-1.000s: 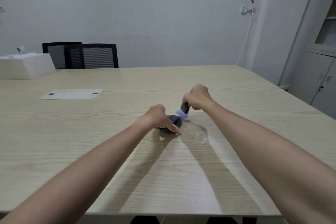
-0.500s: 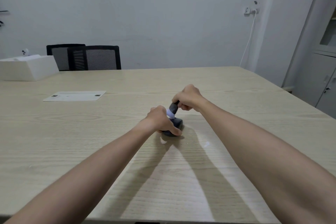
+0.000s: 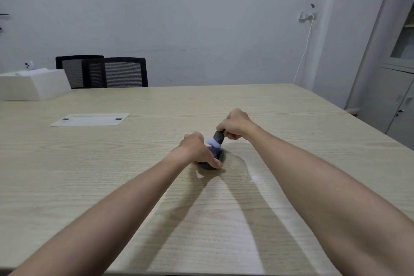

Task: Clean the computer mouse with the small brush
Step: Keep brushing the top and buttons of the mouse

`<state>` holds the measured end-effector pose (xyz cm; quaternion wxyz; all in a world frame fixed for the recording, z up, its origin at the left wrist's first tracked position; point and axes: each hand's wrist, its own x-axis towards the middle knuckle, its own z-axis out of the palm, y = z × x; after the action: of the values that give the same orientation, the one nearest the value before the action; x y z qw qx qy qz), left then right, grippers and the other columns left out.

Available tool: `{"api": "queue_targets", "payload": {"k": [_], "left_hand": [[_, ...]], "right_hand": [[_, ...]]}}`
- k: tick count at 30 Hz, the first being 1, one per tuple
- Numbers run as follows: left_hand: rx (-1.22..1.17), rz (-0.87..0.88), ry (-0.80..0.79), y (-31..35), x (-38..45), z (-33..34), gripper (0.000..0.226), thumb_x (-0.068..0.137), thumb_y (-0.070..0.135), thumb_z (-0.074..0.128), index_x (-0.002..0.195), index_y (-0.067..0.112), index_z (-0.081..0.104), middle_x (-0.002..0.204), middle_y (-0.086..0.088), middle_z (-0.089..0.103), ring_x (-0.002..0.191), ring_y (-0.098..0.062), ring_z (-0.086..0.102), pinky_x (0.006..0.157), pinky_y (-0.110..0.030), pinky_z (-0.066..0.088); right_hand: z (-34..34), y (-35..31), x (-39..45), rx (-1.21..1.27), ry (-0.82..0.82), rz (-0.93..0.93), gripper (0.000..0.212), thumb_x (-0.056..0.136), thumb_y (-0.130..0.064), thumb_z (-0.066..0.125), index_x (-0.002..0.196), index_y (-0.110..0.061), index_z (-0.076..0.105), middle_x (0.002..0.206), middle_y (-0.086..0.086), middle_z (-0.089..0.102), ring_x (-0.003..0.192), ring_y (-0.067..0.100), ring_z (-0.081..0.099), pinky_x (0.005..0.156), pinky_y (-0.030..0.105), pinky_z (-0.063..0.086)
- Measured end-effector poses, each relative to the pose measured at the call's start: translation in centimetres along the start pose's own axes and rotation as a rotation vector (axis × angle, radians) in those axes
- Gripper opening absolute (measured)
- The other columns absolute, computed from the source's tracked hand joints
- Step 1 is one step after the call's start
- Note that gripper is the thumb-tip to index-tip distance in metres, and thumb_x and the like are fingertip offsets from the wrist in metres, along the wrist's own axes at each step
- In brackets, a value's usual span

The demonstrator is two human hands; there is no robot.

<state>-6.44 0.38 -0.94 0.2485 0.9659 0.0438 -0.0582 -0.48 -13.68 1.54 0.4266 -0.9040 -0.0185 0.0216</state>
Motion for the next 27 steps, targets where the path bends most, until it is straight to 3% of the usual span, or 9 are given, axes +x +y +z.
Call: {"api": "queue_targets", "payload": {"k": [2, 5, 8, 11, 14, 16, 18, 21, 27], "left_hand": [[0.006, 0.008, 0.009, -0.1, 0.0, 0.0, 0.062, 0.054, 0.047, 0.094, 0.078, 0.013, 0.047, 0.104, -0.007, 0.053, 0.076, -0.014, 0.052, 0.052, -0.024, 0.038], [0.004, 0.005, 0.006, -0.2, 0.3, 0.1, 0.062, 0.055, 0.047, 0.094, 0.078, 0.012, 0.049, 0.102, -0.006, 0.052, 0.078, -0.014, 0.051, 0.055, -0.024, 0.041], [0.023, 0.031, 0.006, -0.4, 0.6, 0.3, 0.06, 0.056, 0.049, 0.092, 0.08, 0.011, 0.054, 0.103, -0.007, 0.058, 0.087, -0.017, 0.055, 0.063, -0.027, 0.05], [0.087, 0.087, -0.002, -0.3, 0.5, 0.2, 0.052, 0.064, 0.052, 0.087, 0.088, 0.018, 0.055, 0.1, 0.0, 0.056, 0.097, -0.016, 0.048, 0.084, -0.032, 0.052], [0.122, 0.103, -0.073, -0.4, 0.5, -0.1, 0.059, 0.063, 0.058, 0.084, 0.091, 0.008, 0.071, 0.085, 0.0, 0.062, 0.081, -0.016, 0.059, 0.069, -0.028, 0.049], [0.173, 0.107, -0.153, -0.5, 0.3, -0.5, 0.066, 0.055, 0.06, 0.087, 0.098, 0.011, 0.073, 0.086, 0.0, 0.071, 0.08, -0.015, 0.069, 0.074, -0.028, 0.053], [0.266, 0.131, -0.198, -0.6, 0.0, -0.9, 0.067, 0.05, 0.057, 0.09, 0.101, 0.018, 0.07, 0.093, 0.0, 0.076, 0.086, -0.014, 0.073, 0.082, -0.031, 0.056], [0.295, 0.189, -0.194, -0.7, -0.2, -1.1, 0.061, 0.056, 0.047, 0.092, 0.109, 0.027, 0.069, 0.094, 0.003, 0.073, 0.088, -0.015, 0.072, 0.071, -0.025, 0.054], [0.309, 0.172, -0.285, -0.9, 0.4, -2.1, 0.104, 0.061, 0.033, 0.092, 0.149, 0.027, 0.038, 0.096, 0.012, 0.069, 0.091, -0.011, 0.075, 0.088, -0.027, 0.053]], "right_hand": [[-0.3, 0.8, -0.2, -0.077, 0.059, -0.009, 0.009, 0.076, 0.002, 0.065, 0.071, 0.008, 0.069, 0.067, 0.019, 0.063, 0.042, 0.023, 0.048, 0.045, 0.027, 0.041], [-0.9, 1.3, -0.7, -0.056, 0.15, -0.055, 0.025, 0.073, 0.004, 0.059, 0.049, 0.0, 0.058, 0.056, 0.017, 0.059, 0.04, 0.024, 0.045, 0.043, 0.025, 0.04], [-1.1, 1.3, -2.0, 0.058, 0.128, -0.102, 0.015, 0.074, -0.001, 0.061, 0.061, 0.007, 0.064, 0.057, 0.017, 0.058, 0.042, 0.023, 0.043, 0.04, 0.022, 0.035], [-1.1, 2.4, -2.8, 0.007, 0.074, -0.103, 0.02, 0.076, -0.003, 0.062, 0.074, 0.016, 0.068, 0.062, 0.02, 0.065, 0.044, 0.024, 0.049, 0.042, 0.027, 0.041], [-1.5, 3.7, -3.6, -0.134, 0.135, -0.135, 0.015, 0.071, 0.003, 0.057, 0.069, 0.016, 0.065, 0.07, 0.023, 0.072, 0.043, 0.023, 0.051, 0.044, 0.03, 0.045], [-1.6, 4.2, -4.3, -0.089, 0.17, -0.158, 0.012, 0.07, 0.001, 0.058, 0.064, 0.012, 0.063, 0.065, 0.018, 0.071, 0.039, 0.021, 0.051, 0.042, 0.027, 0.043], [-1.4, 4.4, -5.3, 0.068, 0.15, -0.142, 0.012, 0.076, -0.005, 0.062, 0.072, 0.005, 0.064, 0.06, 0.016, 0.067, 0.037, 0.02, 0.053, 0.041, 0.023, 0.04], [-0.6, 5.1, -6.3, 0.294, 0.008, -0.084, 0.007, 0.084, -0.011, 0.065, 0.081, -0.004, 0.062, 0.06, 0.012, 0.063, 0.04, 0.02, 0.053, 0.042, 0.024, 0.037], [-1.4, 5.2, -6.5, 0.027, 0.177, -0.14, 0.011, 0.08, -0.008, 0.061, 0.078, 0.002, 0.065, 0.059, 0.007, 0.061, 0.042, 0.019, 0.048, 0.045, 0.024, 0.039]]}}
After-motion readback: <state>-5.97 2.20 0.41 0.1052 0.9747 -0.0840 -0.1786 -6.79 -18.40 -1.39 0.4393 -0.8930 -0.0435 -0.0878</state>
